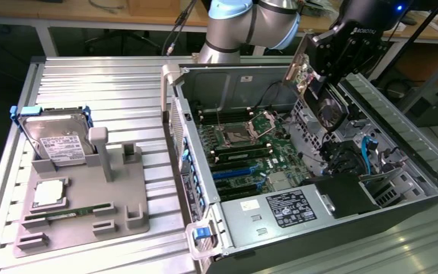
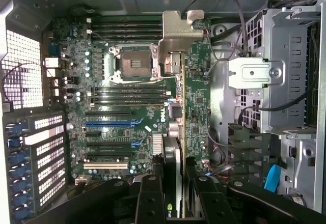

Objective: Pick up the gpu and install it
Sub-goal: 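Insert the gpu into the slot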

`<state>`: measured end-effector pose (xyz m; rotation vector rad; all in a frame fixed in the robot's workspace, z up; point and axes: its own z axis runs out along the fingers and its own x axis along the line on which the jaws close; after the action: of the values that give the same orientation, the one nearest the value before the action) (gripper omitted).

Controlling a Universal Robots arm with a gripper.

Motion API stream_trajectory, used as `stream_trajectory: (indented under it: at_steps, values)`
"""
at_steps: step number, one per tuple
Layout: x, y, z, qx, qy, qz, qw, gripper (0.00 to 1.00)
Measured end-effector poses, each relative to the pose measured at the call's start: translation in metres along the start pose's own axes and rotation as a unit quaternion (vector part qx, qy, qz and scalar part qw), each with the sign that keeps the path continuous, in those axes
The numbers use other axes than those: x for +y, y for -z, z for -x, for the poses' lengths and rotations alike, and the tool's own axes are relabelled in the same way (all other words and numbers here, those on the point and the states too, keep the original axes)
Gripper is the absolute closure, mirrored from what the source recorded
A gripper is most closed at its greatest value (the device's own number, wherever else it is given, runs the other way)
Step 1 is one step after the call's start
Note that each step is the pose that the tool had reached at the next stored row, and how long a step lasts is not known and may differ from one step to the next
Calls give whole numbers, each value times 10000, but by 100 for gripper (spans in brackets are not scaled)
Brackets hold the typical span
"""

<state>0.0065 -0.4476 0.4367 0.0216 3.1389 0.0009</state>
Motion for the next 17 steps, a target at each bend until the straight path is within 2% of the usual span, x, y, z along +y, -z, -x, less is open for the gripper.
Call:
stream_trajectory:
  at_steps: [17]
  values:
    - [0, 0, 0, 0, 181, 1, 9998, 73]
